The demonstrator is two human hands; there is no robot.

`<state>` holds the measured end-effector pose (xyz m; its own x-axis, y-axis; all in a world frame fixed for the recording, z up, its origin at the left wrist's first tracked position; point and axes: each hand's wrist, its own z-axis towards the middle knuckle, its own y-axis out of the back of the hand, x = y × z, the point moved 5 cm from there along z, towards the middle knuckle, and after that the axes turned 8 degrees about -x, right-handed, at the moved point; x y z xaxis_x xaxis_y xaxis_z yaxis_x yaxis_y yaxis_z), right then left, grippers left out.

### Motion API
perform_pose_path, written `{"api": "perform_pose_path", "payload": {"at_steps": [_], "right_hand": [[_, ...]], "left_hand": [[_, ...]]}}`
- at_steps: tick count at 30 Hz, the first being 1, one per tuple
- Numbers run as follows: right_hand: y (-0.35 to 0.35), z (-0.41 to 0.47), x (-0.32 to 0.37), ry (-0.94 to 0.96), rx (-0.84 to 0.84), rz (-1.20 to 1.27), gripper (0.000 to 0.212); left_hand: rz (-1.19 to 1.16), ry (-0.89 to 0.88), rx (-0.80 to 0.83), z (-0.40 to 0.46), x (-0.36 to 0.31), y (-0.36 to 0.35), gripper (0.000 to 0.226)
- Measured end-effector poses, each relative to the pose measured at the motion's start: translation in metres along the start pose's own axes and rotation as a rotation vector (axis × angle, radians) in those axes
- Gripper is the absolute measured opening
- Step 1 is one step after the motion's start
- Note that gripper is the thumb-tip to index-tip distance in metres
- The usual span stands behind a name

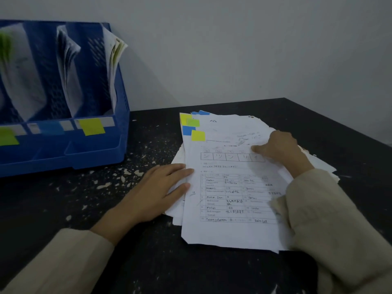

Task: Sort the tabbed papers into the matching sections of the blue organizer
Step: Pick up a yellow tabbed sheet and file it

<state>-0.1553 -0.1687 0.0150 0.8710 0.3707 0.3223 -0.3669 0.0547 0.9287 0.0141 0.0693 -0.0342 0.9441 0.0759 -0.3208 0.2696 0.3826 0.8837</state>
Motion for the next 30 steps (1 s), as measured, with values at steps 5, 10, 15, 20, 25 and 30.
{"api": "perform_pose_path", "payload": {"at_steps": [5, 10, 15, 20, 25, 30], "right_hand": [[0.021, -0.002, 0.006, 0.030, -0.289, 0.071, 0.013], [0.026, -0.008, 0.015, 0.108, -0.507, 0.001, 0.014], [0.031, -0.007, 0.018, 0.187, -0.605, 0.391, 0.018], [0.032, -0.015, 0.028, 0.200, -0.596, 0.833, 0.006], [0.030, -0.018, 0.057, 0.158, -0.500, 1.105, 0.006], [0.041, -0.024, 0.107, 0.214, -0.365, 1.219, 0.006]], "left_hand": [[0.030, 0.011, 0.034, 0.001, 0.000, -0.001, 0.078], [-0.001, 0.007, 0.021, -0.001, 0.002, -0.001, 0.093], [0.011, 0.006, 0.031, -0.001, 0.002, -0.001, 0.079], [-0.114, 0.103, -0.046, 0.001, 0.006, 0.012, 0.062], [-0.400, 0.172, -0.292, 0.017, 0.010, 0.077, 0.033], [-0.491, 0.144, -0.231, 0.029, 0.013, 0.152, 0.037]]}}
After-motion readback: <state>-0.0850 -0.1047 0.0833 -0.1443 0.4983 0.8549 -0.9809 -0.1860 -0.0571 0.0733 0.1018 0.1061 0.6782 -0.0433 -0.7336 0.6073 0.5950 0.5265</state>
